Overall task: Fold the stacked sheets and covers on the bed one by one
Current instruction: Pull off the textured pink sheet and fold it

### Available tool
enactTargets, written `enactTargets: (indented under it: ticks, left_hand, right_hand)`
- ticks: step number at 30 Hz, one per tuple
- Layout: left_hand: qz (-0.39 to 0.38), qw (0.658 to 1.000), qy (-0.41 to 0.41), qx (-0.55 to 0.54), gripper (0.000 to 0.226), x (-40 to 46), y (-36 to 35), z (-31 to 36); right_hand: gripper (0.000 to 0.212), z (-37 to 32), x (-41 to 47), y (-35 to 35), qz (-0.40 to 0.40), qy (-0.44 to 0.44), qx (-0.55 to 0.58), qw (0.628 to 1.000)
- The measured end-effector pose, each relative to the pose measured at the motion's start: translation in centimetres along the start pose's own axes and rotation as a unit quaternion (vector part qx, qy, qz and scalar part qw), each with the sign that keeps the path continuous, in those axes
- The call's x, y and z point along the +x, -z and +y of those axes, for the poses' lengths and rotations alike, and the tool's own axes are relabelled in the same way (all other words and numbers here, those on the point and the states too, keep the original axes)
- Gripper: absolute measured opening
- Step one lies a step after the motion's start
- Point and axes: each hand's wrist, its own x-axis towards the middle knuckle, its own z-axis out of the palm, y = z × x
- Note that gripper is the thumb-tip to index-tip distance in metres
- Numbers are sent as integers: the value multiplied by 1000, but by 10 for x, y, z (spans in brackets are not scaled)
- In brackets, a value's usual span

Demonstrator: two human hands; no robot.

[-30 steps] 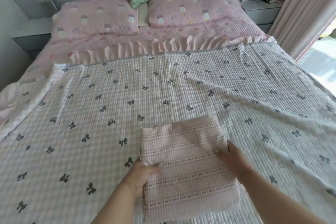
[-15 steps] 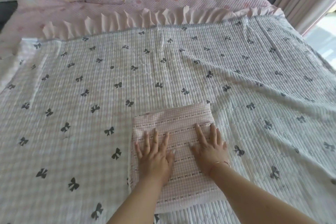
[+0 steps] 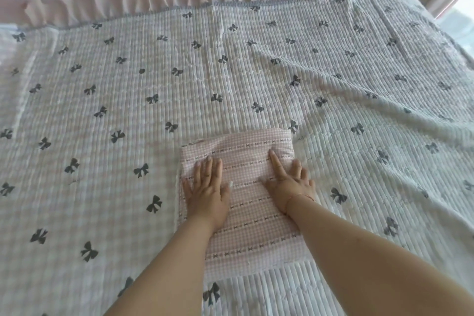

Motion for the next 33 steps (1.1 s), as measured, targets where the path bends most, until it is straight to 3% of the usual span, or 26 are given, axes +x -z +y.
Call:
enactTargets:
  ticks: [3, 5, 7, 10, 14, 18, 23, 27, 30, 33]
  left_hand:
    - [106, 992, 40, -54, 75, -15, -3, -2]
    - [149, 973, 137, -110, 90, -29, -7, 2]
    - [146, 944, 243, -168, 100, -42, -9, 3]
    - [93, 902, 310, -287, 91, -59, -1, -1]
    - [10, 841, 317, -438, 71, -89, 13, -13]
    - [-19, 789, 329, -518, 78, -141, 17, -29]
    - [1, 770, 314, -556, 82, -202, 42, -63]
    - [57, 751, 294, -589, 66, -242, 75, -89]
    - [103, 722, 292, -619, 61, -277, 91, -107]
    - [138, 670, 289, -669, 67, -317, 93, -128]
  right_hand:
    - [73, 8, -6, -7, 30, -37, 80, 996]
    - [77, 15, -17, -11, 44, -88, 181, 979]
    - [77, 21, -25, -13, 44, -130, 282, 950]
    - [80, 30, -40, -12, -9, -163, 336, 927]
    - [80, 46, -75, -12, -27, -156, 371, 915]
    - [74, 52, -134, -29, -44, -155, 366, 917]
    - [66, 18, -190, -31, -37, -117, 361, 925]
    - [58, -26, -220, -18, -26, -56, 379, 923]
    - [49, -57, -238, -8, -29, -6, 381, 924]
    - [60, -88, -254, -6, -41, 55, 347, 935]
